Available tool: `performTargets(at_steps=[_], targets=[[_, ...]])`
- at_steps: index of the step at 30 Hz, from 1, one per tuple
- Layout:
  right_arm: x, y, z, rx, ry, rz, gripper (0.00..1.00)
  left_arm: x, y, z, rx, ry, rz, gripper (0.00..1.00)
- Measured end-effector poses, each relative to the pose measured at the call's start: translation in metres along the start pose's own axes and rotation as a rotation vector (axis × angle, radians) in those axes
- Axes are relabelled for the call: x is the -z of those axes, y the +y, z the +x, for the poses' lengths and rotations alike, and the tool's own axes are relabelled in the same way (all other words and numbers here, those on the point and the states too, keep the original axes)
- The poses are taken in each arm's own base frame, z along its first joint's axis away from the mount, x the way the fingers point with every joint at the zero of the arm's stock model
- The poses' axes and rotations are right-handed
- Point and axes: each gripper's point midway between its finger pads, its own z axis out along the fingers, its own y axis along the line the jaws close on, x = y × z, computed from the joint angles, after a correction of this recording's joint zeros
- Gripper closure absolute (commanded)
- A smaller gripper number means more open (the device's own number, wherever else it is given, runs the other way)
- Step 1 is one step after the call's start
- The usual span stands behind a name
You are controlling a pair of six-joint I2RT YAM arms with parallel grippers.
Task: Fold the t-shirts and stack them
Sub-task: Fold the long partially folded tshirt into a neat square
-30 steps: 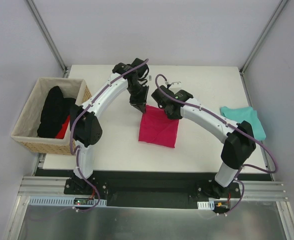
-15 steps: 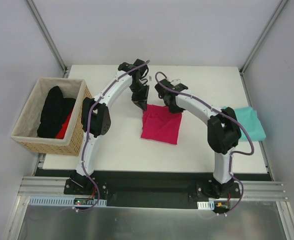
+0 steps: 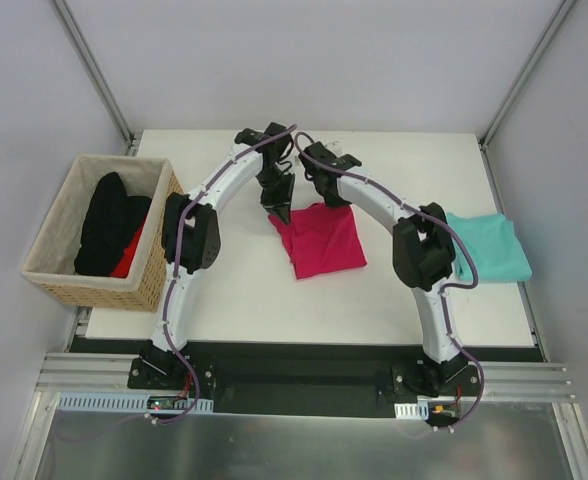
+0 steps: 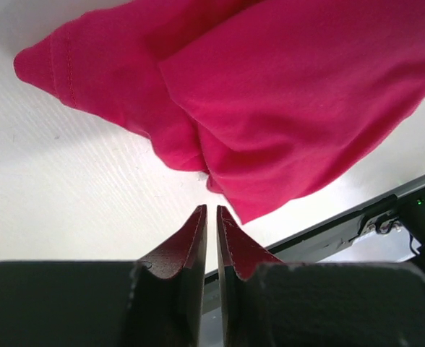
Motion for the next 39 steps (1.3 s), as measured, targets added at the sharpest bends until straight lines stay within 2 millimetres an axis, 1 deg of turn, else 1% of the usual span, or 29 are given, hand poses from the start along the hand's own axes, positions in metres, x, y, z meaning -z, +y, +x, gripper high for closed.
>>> performTargets(at_steps=[2, 5, 8, 11, 13, 15, 16, 19, 21, 24, 30, 39], targets=[[-0.001, 0.002, -0.007, 0.004, -0.013, -0.008, 0.63, -0.003, 0.004, 0.003, 0.008, 0.014, -0.009, 0.91], [-0.008, 0.005, -0.014, 0.016, -0.016, -0.010, 0.58, -0.005, 0.007, 0.007, 0.014, 0.025, -0.014, 0.91], [-0.012, 0.002, -0.010, 0.034, 0.001, 0.005, 0.54, -0.004, 0.007, 0.009, 0.016, 0.028, -0.016, 0.91], [-0.013, -0.011, -0.009, 0.040, 0.002, 0.038, 0.53, -0.001, 0.006, 0.008, 0.012, 0.018, -0.014, 0.89], [-0.008, -0.022, -0.005, 0.039, 0.007, 0.049, 0.53, 0.001, 0.004, 0.007, 0.009, 0.009, -0.010, 0.87], [-0.002, -0.036, -0.009, 0.015, -0.002, 0.054, 0.53, 0.002, 0.003, 0.006, 0.008, 0.003, -0.005, 0.84], [0.000, -0.042, -0.011, 0.001, -0.007, 0.057, 0.53, 0.002, 0.002, 0.005, 0.007, 0.001, -0.003, 0.78], [0.004, -0.060, -0.018, -0.040, -0.021, 0.065, 0.53, 0.003, 0.000, 0.003, 0.008, -0.007, 0.004, 0.72], [0.002, -0.069, -0.019, -0.058, -0.017, 0.070, 0.54, 0.004, -0.001, 0.002, 0.008, -0.012, 0.007, 0.63], [-0.001, -0.071, -0.018, -0.067, -0.006, 0.060, 0.54, 0.004, -0.002, 0.001, 0.008, -0.017, 0.010, 0.60], [-0.002, -0.065, -0.016, -0.071, 0.005, 0.017, 0.54, 0.000, -0.001, -0.004, 0.008, -0.024, 0.013, 0.60], [-0.002, -0.059, -0.010, -0.087, 0.043, -0.045, 0.55, -0.024, 0.007, -0.028, 0.064, -0.022, 0.068, 0.60]])
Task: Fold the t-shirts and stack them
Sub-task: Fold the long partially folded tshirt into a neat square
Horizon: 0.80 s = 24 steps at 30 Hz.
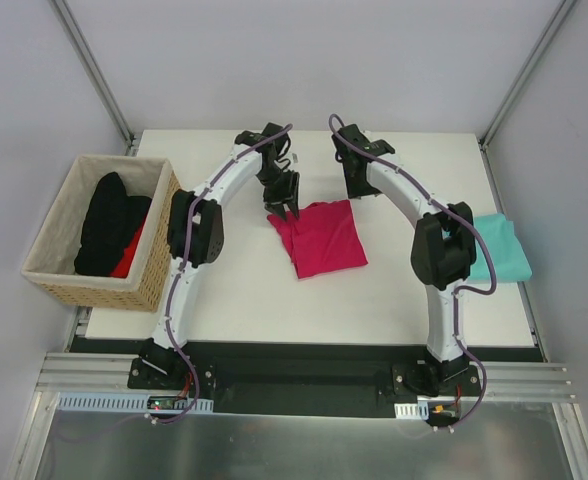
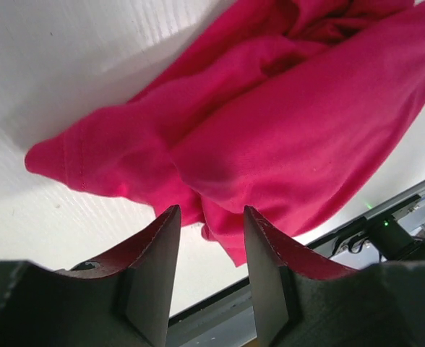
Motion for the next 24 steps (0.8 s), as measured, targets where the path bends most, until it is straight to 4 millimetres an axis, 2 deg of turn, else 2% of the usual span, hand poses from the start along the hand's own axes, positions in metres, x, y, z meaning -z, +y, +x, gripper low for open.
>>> performTargets(at_steps=[6, 11, 16, 24], targets=[[0.000, 0.003, 0.003, -0.006, 0.019, -0.029, 0.55, -0.007, 0.010, -0.012, 0.046, 0.000, 0.036, 0.59], [0.001, 0.005, 0.007, -0.011, 0.039, -0.053, 0.55, -0.002, 0.018, -0.022, 0.075, -0.015, 0.067, 0.59], [0.002, -0.001, 0.002, -0.036, 0.038, -0.059, 0.55, 0.001, 0.019, -0.033, 0.090, -0.033, 0.109, 0.59], [0.000, -0.009, 0.002, -0.057, 0.052, -0.063, 0.55, -0.012, 0.017, -0.032, 0.119, 0.005, 0.159, 0.62]])
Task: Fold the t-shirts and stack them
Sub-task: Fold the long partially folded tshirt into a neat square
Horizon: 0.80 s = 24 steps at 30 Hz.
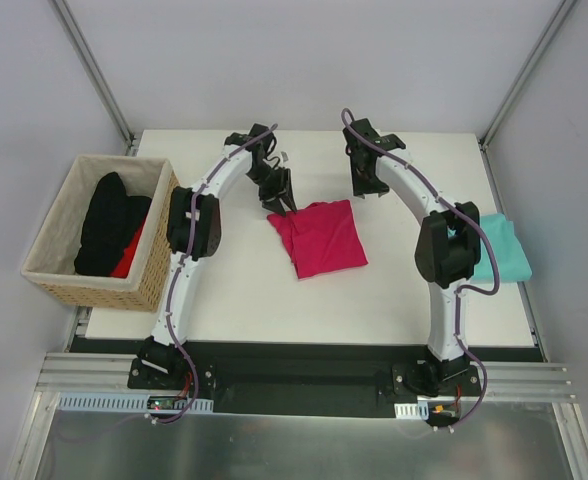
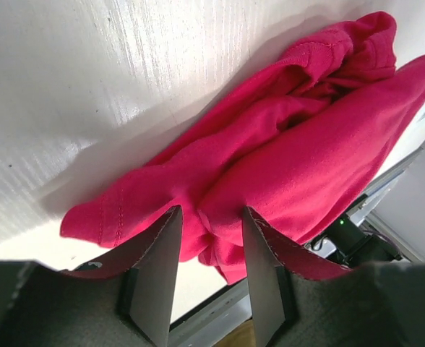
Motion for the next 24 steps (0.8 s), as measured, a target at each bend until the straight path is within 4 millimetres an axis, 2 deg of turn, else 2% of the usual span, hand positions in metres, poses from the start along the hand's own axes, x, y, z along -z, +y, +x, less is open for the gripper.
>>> performTargets(at_steps=[6, 8, 10, 11, 13, 16, 24], targets=[[-0.0007, -0.0021, 0.0005, -0.013, 0.007, -0.003, 0.55, -0.0022, -0.0021, -0.0002, 0.014, 0.005, 0.015, 0.63], [-0.0002, -0.0016, -0.0002, -0.020, 0.006, -0.006, 0.55, -0.0020, -0.0035, 0.0002, 0.016, 0.008, 0.023, 0.66], [0.0004, -0.0008, -0.0010, -0.024, 0.005, -0.011, 0.57, -0.0019, -0.0041, 0.0004, 0.017, 0.009, 0.026, 0.72], [0.0004, 0.0004, -0.0007, -0.026, 0.006, -0.017, 0.58, -0.0020, -0.0043, 0.0001, 0.016, 0.008, 0.027, 0.79], [0.0005, 0.0017, -0.0003, -0.030, 0.008, -0.023, 0.58, -0.0020, -0.0047, 0.0000, 0.019, 0.008, 0.028, 0.85], [0.0007, 0.0027, -0.0002, -0.034, 0.010, -0.029, 0.58, -0.0019, -0.0056, 0.0001, 0.020, 0.009, 0.033, 1.00], [0.0003, 0.0029, -0.0001, -0.036, 0.012, -0.033, 0.58, -0.0019, -0.0060, -0.0001, 0.020, 0.008, 0.035, 1.00]])
